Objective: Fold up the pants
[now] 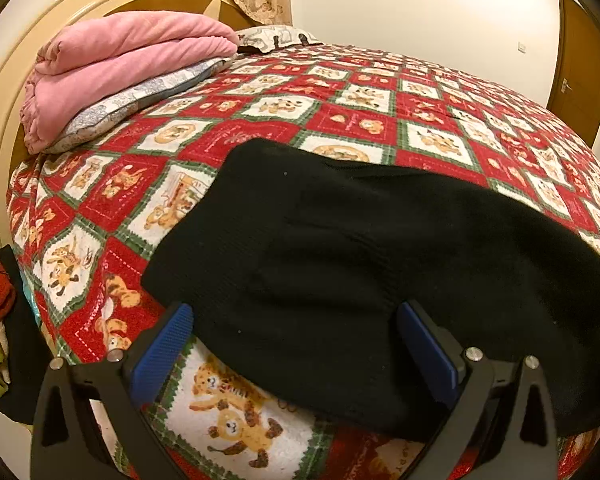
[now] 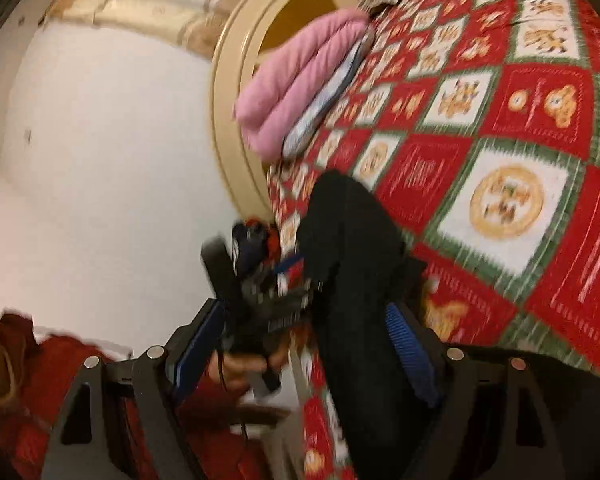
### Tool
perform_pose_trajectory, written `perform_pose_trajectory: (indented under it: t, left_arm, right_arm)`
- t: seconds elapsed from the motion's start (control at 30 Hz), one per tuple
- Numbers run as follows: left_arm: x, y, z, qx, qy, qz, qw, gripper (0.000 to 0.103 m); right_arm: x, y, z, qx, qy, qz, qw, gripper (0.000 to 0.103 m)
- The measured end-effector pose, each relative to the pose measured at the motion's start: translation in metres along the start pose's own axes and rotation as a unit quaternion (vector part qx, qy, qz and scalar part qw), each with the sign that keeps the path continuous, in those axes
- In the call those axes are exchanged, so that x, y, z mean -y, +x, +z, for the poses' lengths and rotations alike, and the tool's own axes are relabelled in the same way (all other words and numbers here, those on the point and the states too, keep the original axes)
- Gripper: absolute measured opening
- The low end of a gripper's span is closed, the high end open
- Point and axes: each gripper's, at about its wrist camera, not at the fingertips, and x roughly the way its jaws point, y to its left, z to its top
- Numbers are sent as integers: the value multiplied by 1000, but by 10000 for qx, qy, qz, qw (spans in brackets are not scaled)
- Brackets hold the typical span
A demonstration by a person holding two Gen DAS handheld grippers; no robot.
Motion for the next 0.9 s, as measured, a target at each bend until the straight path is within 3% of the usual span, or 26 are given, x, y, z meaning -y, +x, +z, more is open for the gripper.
perform_pose_trajectory:
  t: [0.1, 0.37, 0.6, 0.9]
  left_arm:
    - [0, 0, 0, 9, -21, 4, 10000, 103]
    - [-2, 0, -2, -10, -36, -8, 10000, 103]
    - [-2, -1, -3, -4, -33, -3, 10000, 103]
    - [0, -1, -3, -5, -31, 4, 10000, 103]
  right_arm:
    - [-10, 4, -7, -235, -44, 178, 9996, 84]
    - [-6, 32, -11, -316, -43, -194, 9993, 84]
    - [-22, 41, -17, -167, -545, -989, 9935, 84]
    - [-16, -5, -15, 176, -408, -1660, 9851, 84]
